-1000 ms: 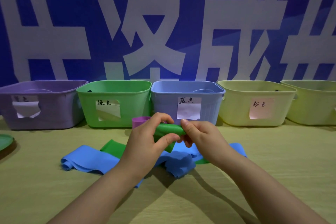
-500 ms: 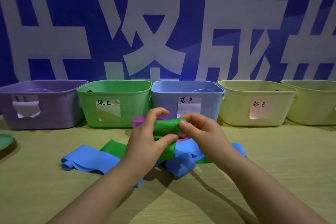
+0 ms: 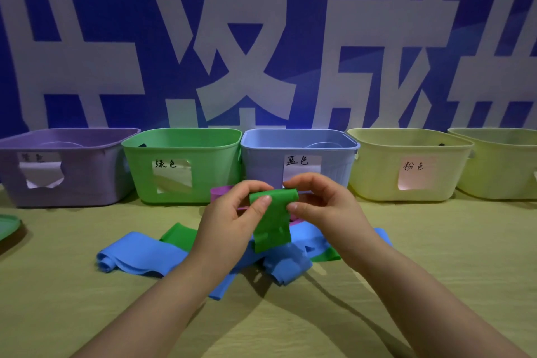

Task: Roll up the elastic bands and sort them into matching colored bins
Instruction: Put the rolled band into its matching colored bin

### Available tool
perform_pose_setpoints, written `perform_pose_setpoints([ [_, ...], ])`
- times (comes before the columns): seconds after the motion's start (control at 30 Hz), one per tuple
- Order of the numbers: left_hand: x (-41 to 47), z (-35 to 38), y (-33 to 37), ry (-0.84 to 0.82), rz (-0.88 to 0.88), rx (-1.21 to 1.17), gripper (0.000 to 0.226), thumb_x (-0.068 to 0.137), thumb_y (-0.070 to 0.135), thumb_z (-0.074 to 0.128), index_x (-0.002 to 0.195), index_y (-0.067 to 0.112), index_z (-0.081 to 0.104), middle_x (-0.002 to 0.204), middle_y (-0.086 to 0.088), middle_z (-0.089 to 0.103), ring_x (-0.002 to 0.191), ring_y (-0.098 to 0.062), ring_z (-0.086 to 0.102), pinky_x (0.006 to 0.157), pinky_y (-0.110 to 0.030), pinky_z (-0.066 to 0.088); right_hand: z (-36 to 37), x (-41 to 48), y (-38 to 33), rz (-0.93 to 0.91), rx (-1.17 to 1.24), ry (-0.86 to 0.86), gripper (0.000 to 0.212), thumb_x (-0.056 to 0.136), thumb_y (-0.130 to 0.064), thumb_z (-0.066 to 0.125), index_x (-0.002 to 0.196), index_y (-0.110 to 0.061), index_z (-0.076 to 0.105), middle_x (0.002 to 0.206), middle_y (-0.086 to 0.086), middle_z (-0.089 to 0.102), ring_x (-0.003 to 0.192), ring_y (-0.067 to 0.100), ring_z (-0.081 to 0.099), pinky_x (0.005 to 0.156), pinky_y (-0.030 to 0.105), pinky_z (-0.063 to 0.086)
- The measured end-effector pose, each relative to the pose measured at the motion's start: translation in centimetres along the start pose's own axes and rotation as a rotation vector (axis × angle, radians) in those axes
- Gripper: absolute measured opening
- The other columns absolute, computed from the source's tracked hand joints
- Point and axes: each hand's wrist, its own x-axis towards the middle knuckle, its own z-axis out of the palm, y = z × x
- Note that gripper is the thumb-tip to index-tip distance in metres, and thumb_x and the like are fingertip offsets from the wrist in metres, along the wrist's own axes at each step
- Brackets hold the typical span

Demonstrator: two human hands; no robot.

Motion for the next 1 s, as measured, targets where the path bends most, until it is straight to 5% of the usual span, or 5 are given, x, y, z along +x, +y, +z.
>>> perform_pose_setpoints([
  [0.13, -0.1, -0.1, 0.2, 0.007, 0.042, -0.034, 0.013, 0.080, 0.028, 0.058, 0.091, 0.030, 0.064, 0.083, 0.002, 0.067, 0.078, -0.018, 0.062, 0.071, -0.034, 0.051, 0.0, -0.1, 0.0, 0.071, 0.046, -0.049, 0.029, 0.082, 0.004, 0.059, 0.105, -0.015, 0.059, 0.088, 0.011, 0.062, 0.077, 0.012, 0.061, 0.067, 0.017, 0.051],
  [0.37, -0.1, -0.1, 0.2, 0.013, 0.073, -0.036, 0.017, 0.082, 0.016, 0.063, 0.087, 0.033, 0.064, 0.081, 0.015, 0.067, 0.076, -0.002, 0.061, 0.071, -0.017, 0.048, 0.2, -0.3, -0.1, 0.039, 0.030, -0.088, 0.022, 0.083, -0.031, 0.062, 0.091, -0.010, 0.063, 0.073, -0.004, 0.065, 0.068, 0.003, 0.061, 0.063, 0.014, 0.046],
  [0.67, 0.1, -0.1, 1.0, 0.025, -0.039, -0.229, 0.011, 0.080, 0.021, 0.059, 0.088, 0.018, 0.066, 0.083, -0.014, 0.066, 0.077, -0.021, 0.059, 0.071, -0.033, 0.050, 0.3, -0.2, 0.4, -0.020, -0.001, -0.014, 0.019, 0.085, 0.001, 0.058, 0.084, -0.017, 0.063, 0.078, 0.012, 0.061, 0.071, 0.010, 0.058, 0.063, 0.017, 0.048],
  [0.8, 0.3, 0.1, 1.1, -0.021, -0.115, -0.280, 0.009, 0.085, 0.002, 0.056, 0.091, 0.004, 0.062, 0.073, -0.009, 0.061, 0.059, -0.006, 0.058, 0.052, -0.014, 0.045, 0.4, -0.2, 0.4, -0.034, 0.024, -0.004, 0.023, 0.083, 0.005, 0.059, 0.081, -0.018, 0.063, 0.078, 0.006, 0.065, 0.073, 0.010, 0.061, 0.066, 0.017, 0.049],
  [1.0, 0.2, 0.1, 0.5, 0.020, -0.040, -0.175, 0.013, 0.080, 0.002, 0.063, 0.087, 0.012, 0.065, 0.078, -0.006, 0.067, 0.069, -0.008, 0.060, 0.061, -0.016, 0.047, 0.7, -0.2, 0.4, -0.028, 0.048, -0.009, 0.025, 0.082, 0.009, 0.058, 0.084, -0.016, 0.061, 0.076, 0.001, 0.063, 0.073, 0.009, 0.058, 0.067, 0.017, 0.049],
])
